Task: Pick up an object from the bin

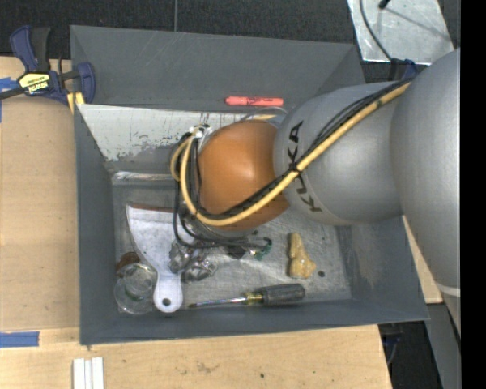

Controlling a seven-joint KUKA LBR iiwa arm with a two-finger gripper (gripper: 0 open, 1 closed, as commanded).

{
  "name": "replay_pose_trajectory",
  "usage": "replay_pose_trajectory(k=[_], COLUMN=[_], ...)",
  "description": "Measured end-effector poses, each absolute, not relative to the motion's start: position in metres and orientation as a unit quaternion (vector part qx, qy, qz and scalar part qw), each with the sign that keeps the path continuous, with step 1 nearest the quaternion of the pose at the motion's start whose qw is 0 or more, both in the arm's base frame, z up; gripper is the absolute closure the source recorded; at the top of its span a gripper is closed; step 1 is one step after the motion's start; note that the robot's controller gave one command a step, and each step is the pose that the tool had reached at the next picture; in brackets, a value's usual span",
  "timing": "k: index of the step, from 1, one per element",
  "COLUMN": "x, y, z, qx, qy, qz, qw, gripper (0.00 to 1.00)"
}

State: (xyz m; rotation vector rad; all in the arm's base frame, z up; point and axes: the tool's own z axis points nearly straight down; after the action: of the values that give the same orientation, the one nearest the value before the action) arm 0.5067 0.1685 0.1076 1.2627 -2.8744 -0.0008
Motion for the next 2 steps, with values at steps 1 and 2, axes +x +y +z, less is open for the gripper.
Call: replay_pose_trajectory(k=[1, 2], x=[0.506, 0.503], y=[0.169, 0.175], z=[0.134, 0.153], qx=[0.402, 0.417], qy=[-0.916, -0.909], qz=[0.000, -0.001], qw=[-0.006, 0.004], gripper=[1.00, 1.00])
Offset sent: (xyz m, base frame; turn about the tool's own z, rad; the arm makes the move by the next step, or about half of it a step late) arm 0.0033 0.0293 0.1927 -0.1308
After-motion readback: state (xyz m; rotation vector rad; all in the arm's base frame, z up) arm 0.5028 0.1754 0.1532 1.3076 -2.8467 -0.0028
